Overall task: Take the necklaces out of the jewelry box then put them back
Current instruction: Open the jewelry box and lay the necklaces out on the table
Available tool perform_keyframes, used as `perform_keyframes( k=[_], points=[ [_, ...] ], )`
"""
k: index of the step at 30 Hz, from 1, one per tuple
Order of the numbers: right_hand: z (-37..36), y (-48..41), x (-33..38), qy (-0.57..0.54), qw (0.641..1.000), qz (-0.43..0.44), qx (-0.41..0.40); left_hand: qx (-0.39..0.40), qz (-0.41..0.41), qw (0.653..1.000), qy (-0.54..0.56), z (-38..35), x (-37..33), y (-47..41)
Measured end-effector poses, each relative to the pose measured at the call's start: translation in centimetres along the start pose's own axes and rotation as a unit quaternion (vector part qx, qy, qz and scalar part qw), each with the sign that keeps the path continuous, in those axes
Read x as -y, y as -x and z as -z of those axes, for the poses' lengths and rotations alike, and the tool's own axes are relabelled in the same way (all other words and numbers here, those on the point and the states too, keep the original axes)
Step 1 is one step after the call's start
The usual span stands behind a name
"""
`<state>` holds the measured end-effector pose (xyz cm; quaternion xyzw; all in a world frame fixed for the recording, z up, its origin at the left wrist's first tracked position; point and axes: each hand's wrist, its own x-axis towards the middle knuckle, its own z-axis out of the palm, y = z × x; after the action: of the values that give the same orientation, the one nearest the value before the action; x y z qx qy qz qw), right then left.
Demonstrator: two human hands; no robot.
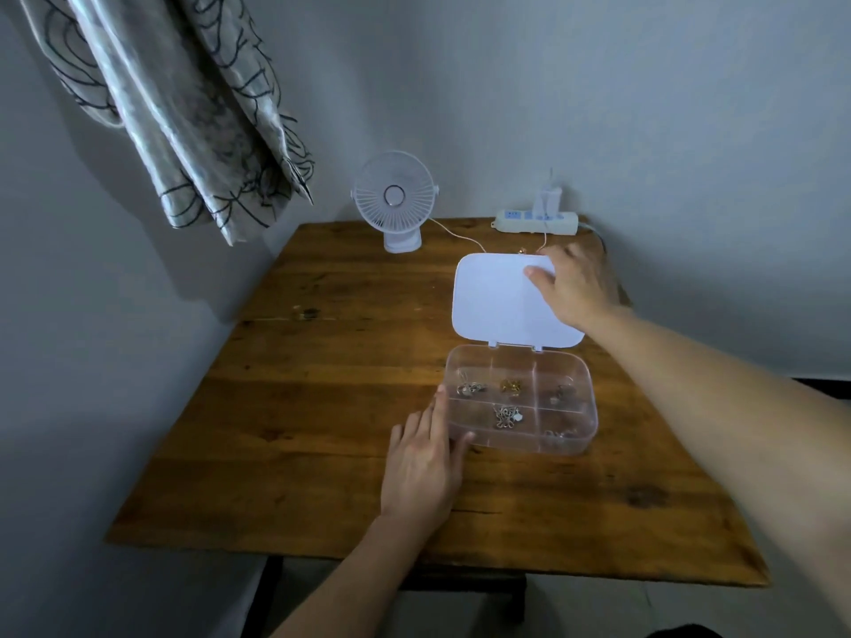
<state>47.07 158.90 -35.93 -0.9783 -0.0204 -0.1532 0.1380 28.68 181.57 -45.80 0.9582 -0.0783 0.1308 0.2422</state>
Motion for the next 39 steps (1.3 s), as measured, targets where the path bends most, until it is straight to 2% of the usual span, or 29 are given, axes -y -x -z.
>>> perform_keyframes(
  k=[4, 11, 15, 18, 24, 27, 31, 34, 39],
  points=[
    [-1.9, -0.4, -0.5, -0.016, 0.996, -0.042, 0.081, -0.003, -0.006, 1.0, -0.007, -0.1, 0.0, -0.1],
    [-2.8, 0.6, -1.2, 0.004, 0.987, -0.055, 0.153, -0.002, -0.004, 1.0, -0.014, 0.0, -0.1, 0.0],
    [-2.3, 2.5, -1.1, 0.044, 0.982, -0.015, 0.184, 0.013, 0.009, 1.0, -0.021, 0.2, -0.4, 0.0],
    [-1.4, 4.1, -1.1, 0.033, 0.98, -0.007, 0.194, 0.024, 0.018, 0.999, -0.026, 0.6, -0.7, 0.0],
    [1.6, 7.3, 0.9, 0.0, 0.987, 0.114, 0.114, 0.027, 0.021, 0.999, -0.024, 0.9, -1.0, 0.0],
    [2.2, 8.7, 2.4, 0.013, 0.972, 0.161, 0.171, 0.022, 0.017, 0.999, -0.024, 0.9, -1.0, 0.1],
    [1.2, 8.8, 3.2, 0.042, 0.967, 0.122, 0.219, 0.015, 0.02, 0.999, -0.026, 0.8, -1.0, 0.1],
    [0.8, 8.2, 3.6, 0.02, 0.962, 0.071, 0.264, 0.016, 0.023, 0.999, -0.029, 0.7, -0.9, 0.0],
    [0.3, 7.8, 4.4, -0.003, 0.933, 0.067, 0.354, 0.015, 0.021, 0.999, -0.021, 0.6, -0.7, 0.0]
  ],
)
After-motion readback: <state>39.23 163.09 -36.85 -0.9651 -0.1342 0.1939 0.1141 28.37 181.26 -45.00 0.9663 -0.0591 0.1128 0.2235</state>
